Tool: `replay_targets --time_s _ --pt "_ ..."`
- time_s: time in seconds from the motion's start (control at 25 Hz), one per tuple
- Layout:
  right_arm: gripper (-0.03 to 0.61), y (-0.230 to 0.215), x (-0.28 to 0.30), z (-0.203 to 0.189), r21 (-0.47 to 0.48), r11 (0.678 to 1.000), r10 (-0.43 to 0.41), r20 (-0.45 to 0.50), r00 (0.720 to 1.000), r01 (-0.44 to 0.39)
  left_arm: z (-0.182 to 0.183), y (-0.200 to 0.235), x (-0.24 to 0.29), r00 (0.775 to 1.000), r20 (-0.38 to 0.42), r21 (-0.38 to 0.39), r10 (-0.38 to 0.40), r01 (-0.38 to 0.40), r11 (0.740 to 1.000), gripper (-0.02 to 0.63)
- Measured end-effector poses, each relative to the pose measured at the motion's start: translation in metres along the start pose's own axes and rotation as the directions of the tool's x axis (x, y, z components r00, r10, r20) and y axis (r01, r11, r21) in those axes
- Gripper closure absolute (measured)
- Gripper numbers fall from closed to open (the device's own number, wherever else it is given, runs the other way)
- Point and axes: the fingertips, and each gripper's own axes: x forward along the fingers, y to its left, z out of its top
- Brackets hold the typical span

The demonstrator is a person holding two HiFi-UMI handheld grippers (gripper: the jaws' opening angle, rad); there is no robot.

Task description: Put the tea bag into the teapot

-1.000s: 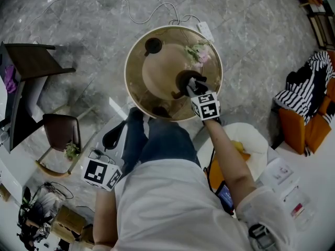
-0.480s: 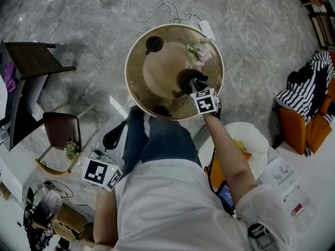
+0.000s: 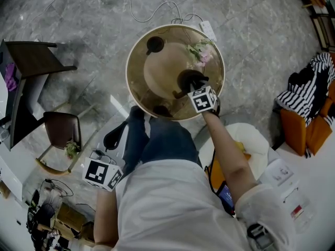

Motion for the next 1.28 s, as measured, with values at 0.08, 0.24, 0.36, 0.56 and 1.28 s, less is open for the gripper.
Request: replay_targets --time_s 0.08,0.24,0.36,0.56,1.28 --pt "0.511 0.002 0.001 0.000 -0.001 1.000 0.015 0.000 1.000 -0.015 0.000 0.000 0.001 1.000 -0.002 0.000 -0.002 0.002 1.000 0.607" --pt "0.499 0.005 -0.002 0.003 0.060 0.996 0.067 0.043 0.997 -0.069 -0.001 0.001 0.002 1.000 -0.002 -0.001 -0.003 0.003 1.000 0.607" --pt "0.480 0.004 -0.005 0.004 0.078 0.993 0.085 0.077 0.993 -0.091 -0.001 0.000 0.003 1.000 0.000 -0.001 -0.005 0.005 1.000 0.607" --pt "0.480 0.008 -0.013 0.010 0.124 0.983 0.119 0.130 0.984 -0.136 0.000 0.000 0.003 1.000 0.001 -0.002 -0.006 0.006 1.000 0.607" --pt "0.497 0.026 -0.085 0.020 0.206 0.973 0.052 0.233 0.971 -0.101 0.014 -0.005 0.015 0.992 0.019 0.044 -0.126 0.125 0.991 0.607"
